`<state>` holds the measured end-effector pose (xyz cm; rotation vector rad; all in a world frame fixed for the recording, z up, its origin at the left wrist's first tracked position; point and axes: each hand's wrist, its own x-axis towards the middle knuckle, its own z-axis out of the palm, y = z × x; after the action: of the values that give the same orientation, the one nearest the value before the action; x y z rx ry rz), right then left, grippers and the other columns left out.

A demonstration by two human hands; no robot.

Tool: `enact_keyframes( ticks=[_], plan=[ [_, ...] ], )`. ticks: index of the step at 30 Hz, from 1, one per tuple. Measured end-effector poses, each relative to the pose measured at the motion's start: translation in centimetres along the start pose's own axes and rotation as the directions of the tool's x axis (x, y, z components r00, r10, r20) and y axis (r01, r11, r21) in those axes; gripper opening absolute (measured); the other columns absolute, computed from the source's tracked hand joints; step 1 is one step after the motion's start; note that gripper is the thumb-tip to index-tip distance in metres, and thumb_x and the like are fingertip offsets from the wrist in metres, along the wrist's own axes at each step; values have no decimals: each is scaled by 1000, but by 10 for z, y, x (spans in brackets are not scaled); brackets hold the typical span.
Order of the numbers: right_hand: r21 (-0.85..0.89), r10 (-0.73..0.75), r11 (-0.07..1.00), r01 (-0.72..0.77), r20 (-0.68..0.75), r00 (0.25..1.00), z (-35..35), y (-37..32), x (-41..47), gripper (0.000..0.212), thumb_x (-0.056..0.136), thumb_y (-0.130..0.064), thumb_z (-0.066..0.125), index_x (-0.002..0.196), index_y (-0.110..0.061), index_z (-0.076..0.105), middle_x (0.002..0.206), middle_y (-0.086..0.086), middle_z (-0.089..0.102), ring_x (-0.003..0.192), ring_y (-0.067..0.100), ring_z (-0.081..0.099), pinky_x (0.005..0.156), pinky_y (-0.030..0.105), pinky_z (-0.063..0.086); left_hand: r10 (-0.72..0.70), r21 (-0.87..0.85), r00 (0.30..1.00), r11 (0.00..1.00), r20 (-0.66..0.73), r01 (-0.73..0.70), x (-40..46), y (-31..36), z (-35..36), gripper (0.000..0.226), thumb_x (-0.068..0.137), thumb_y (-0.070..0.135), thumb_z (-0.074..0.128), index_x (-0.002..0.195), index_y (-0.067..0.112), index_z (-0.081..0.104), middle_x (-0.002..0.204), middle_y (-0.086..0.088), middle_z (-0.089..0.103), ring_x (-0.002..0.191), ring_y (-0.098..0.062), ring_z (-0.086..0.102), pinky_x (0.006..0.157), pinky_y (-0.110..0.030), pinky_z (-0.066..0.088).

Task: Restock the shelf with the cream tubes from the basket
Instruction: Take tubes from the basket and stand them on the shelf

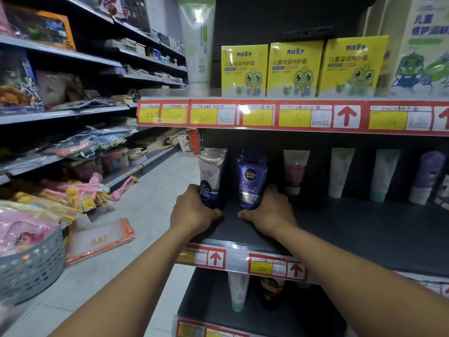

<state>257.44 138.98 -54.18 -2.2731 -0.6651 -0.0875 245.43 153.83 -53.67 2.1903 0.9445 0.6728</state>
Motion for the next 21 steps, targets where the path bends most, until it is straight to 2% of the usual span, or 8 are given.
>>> enact_keyframes(
  ticks=[5, 8, 13, 17, 21],
  plan=[
    [19, -35, 999, 35, -11, 999, 11, 13, 1, 74, 63, -54, 91, 116, -18, 55, 114, 1, 70, 102, 24, 67, 77, 30, 51, 53, -11, 997, 999, -50, -54, -3, -10, 9, 66, 74, 36, 84, 131, 24, 54, 121, -2, 71, 104, -25, 67, 81, -34, 52],
    [5, -51, 999, 51, -20, 999, 12, 14, 1, 73, 63, -56, 89, 117, -18, 57, 108, -1, 68, 99, 22, 67, 75, 29, 50, 71, -21, 992, 997, -100, -73, -3, -11, 10, 69, 69, 40, 84, 128, 22, 52, 121, -1, 67, 105, -23, 64, 78, -33, 50],
    [-25, -96, 995, 96, 4, 995, 14, 15, 2, 43, 76, -51, 80, 107, -24, 69, 102, -3, 72, 92, 18, 67, 75, 29, 53, 44, -38, 995, 998, -92, -47, -1, -13, 10, 62, 78, 40, 84, 124, 24, 46, 120, -2, 68, 93, -18, 56, 77, -32, 45],
    [-29, -105, 994, 106, 9, 994, 13, 16, 2, 36, 79, -50, 80, 101, -24, 69, 100, -2, 73, 91, 19, 68, 72, 26, 47, 44, -35, 994, 998, -96, -48, 1, -15, 12, 67, 81, 41, 84, 135, 22, 49, 125, -2, 70, 107, -25, 67, 81, -33, 49],
    [-36, -110, 993, 110, -9, 994, 12, 15, 2, 38, 77, -54, 81, 95, -24, 68, 99, -3, 73, 92, 20, 68, 68, 24, 40, 53, -39, 992, 998, -112, -58, 3, -16, 13, 68, 82, 43, 83, 137, 22, 50, 127, -3, 71, 112, -27, 68, 84, -33, 49]
  ],
)
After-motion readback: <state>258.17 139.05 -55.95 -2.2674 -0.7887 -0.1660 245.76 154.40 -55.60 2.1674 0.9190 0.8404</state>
